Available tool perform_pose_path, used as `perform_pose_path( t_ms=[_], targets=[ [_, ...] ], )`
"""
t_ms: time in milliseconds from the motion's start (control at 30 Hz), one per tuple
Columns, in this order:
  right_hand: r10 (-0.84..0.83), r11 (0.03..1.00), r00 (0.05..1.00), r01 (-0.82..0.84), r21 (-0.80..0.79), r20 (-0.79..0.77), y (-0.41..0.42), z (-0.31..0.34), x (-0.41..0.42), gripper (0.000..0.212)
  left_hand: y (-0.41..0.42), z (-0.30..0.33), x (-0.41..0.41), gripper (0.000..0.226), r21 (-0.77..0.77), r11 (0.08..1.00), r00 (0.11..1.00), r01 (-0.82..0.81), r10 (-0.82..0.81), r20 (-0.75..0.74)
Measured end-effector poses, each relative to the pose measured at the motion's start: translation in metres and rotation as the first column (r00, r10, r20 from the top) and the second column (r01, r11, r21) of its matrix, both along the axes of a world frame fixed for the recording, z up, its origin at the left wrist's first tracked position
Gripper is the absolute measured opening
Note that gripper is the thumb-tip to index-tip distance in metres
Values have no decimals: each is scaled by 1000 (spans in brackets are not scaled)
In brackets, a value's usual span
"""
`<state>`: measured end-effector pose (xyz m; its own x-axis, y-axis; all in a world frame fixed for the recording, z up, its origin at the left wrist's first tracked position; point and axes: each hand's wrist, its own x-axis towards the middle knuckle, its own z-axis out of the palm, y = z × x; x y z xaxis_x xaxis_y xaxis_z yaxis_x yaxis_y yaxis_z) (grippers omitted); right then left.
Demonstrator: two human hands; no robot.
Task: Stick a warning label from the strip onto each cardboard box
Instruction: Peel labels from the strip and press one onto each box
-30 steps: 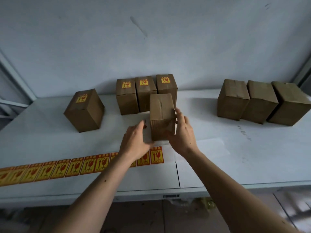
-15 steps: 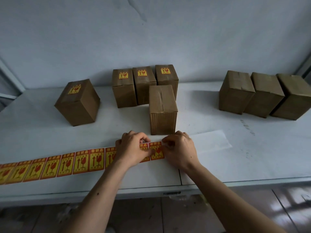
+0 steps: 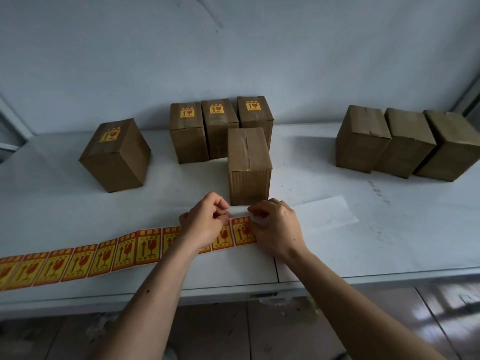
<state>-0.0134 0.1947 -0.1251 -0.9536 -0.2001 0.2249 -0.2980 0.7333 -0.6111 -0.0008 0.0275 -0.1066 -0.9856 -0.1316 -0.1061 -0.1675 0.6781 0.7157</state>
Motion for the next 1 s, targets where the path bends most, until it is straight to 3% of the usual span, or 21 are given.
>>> perform_pose_path(
  t_ms=[133,400,533,633,833,1000],
  targets=[
    [2,1000,1000,-2,-20,-6,1,0,-1,20,0,-1,-2,17,42,999,999,-32,32,0],
    [49,995,999,-49,-82,3,8,10,-3,10,3,-2,-4,15,-14,997,997,-70,69,-42],
    [70,971,996,-55,-234,56,15,28,-6,2,6,-2,-3,13,-98,991,992,-96,88,-85],
    [75,916,996,-49,-399,51,22,39,-13,17,7,0,-5,14,-129,985,988,-114,98,-118],
    [20,799,1000,-9,-602,13,26,68,-40,11,12,17,-13,50,1,996,952,-91,88,-295],
    [30,842,999,-14,-539,22,16,108,-93,16,14,47,-32,68,31,999,918,10,3,-396]
  ],
)
